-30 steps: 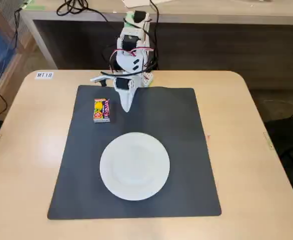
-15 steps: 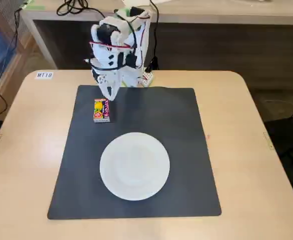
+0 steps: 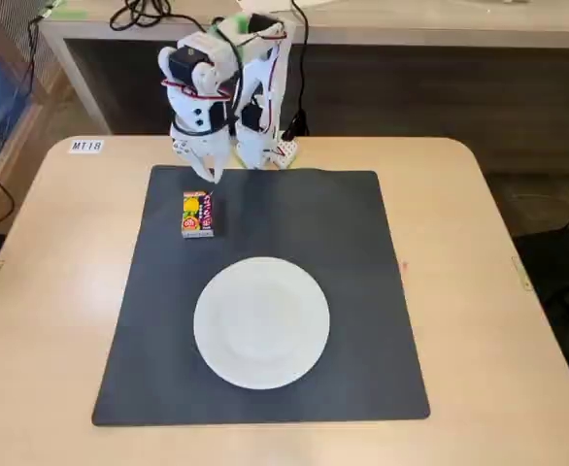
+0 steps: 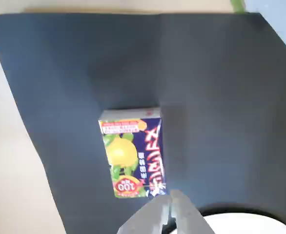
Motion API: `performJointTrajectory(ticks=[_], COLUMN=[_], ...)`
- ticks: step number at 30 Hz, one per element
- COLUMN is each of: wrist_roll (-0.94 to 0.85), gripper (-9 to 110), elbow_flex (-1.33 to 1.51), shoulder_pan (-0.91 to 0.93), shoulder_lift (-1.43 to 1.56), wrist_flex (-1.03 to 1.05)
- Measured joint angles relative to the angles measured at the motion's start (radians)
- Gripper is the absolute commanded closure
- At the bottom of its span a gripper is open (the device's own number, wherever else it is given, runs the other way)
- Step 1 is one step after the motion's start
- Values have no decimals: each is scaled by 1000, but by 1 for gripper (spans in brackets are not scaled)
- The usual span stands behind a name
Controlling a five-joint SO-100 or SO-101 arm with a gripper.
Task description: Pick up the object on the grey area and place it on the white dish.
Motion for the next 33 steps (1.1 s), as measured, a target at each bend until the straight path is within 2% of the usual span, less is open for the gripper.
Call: performJointTrajectory(ticks=[3, 5, 14, 33], wrist_roll=[-28, -49, -87, -46], gripper=[71, 65, 61, 61], elbow_flex=[0, 0, 8, 133], shoulder_pan=[8, -6, -46, -84], shoulder_lift=[-35, -57, -71, -175], wrist_flex=[0, 0, -31, -167])
